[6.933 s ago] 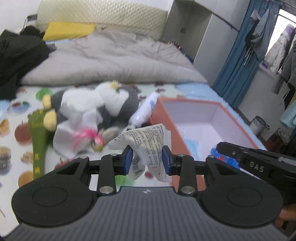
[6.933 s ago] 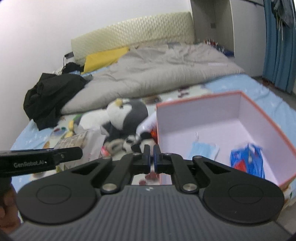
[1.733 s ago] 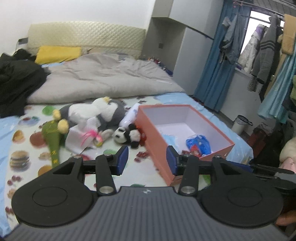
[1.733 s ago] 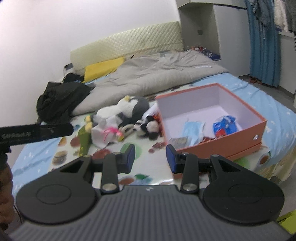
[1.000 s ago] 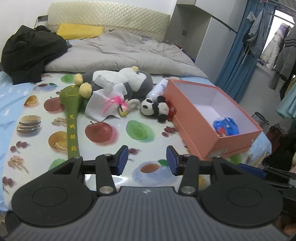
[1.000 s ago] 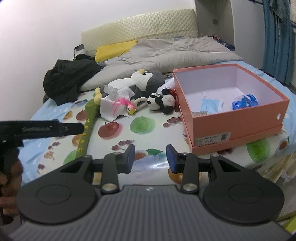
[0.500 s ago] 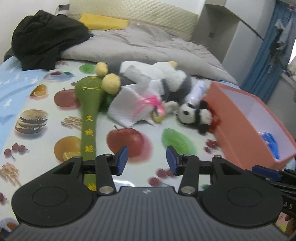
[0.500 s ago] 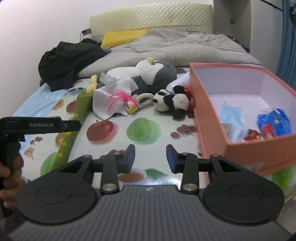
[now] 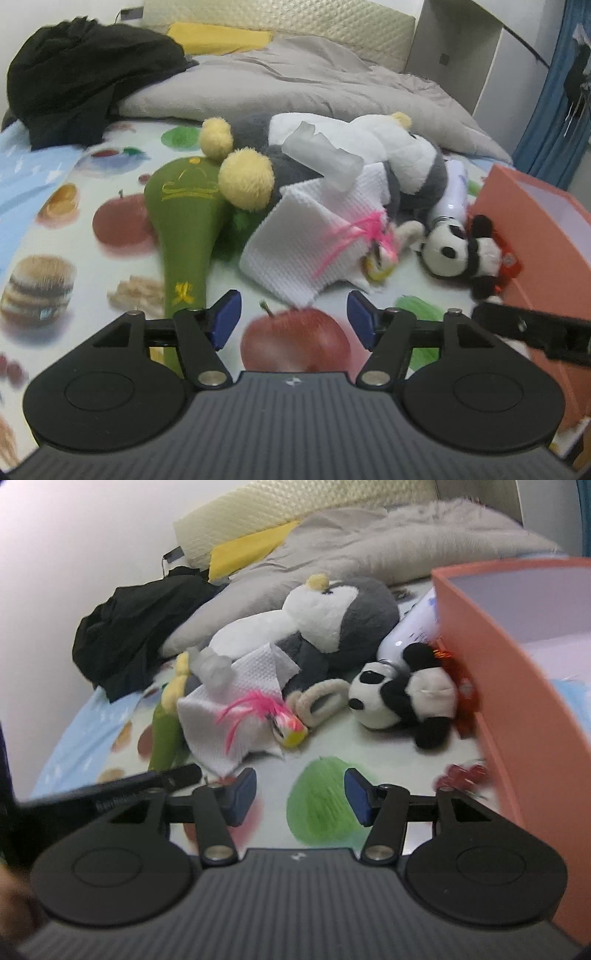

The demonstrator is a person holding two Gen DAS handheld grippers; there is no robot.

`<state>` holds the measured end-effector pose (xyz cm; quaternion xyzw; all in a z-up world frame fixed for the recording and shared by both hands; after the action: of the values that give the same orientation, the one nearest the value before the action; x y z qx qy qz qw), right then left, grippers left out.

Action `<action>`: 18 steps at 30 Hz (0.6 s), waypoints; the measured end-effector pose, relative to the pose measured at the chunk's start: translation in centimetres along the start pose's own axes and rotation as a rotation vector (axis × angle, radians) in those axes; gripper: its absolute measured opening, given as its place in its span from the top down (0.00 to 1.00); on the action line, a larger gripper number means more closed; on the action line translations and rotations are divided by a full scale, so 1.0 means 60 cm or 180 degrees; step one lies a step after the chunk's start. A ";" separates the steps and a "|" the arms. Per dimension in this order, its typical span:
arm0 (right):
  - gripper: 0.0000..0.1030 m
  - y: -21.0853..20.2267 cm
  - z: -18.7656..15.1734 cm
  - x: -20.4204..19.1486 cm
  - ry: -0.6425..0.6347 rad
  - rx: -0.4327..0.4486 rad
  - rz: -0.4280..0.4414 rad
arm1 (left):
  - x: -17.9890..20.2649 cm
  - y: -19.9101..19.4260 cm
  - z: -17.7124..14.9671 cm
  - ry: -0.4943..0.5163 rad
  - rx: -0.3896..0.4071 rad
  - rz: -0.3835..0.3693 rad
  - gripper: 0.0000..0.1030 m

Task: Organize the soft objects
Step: 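Grasp the white tissue with the left gripper while the right gripper grasps the pink-feathered toy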

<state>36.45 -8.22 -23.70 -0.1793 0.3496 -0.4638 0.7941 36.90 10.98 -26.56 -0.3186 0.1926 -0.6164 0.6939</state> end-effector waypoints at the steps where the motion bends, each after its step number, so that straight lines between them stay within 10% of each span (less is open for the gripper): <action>1: 0.46 0.015 0.006 0.000 0.0042 -0.0006 0.0035 | 0.000 0.008 0.004 0.0035 0.0019 0.0017 0.29; 18: 0.62 0.176 0.040 0.015 0.0461 -0.0270 0.0385 | -0.007 0.089 0.046 0.0107 0.0256 -0.0117 0.30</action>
<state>44.93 -3.77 -28.80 -0.1573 0.4356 -0.4115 0.7850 42.60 12.13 -28.25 -0.2835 0.1734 -0.6416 0.6913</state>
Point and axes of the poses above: each gripper's, at about its wrist camera, not at the fingertips, and y roughly the way its jaws point, x to its right, z to its top, the point moved 8 cm from there along y, roughly the way its jaws point, and after that the axes turned 2 degrees about z, right-handed, at the moved point
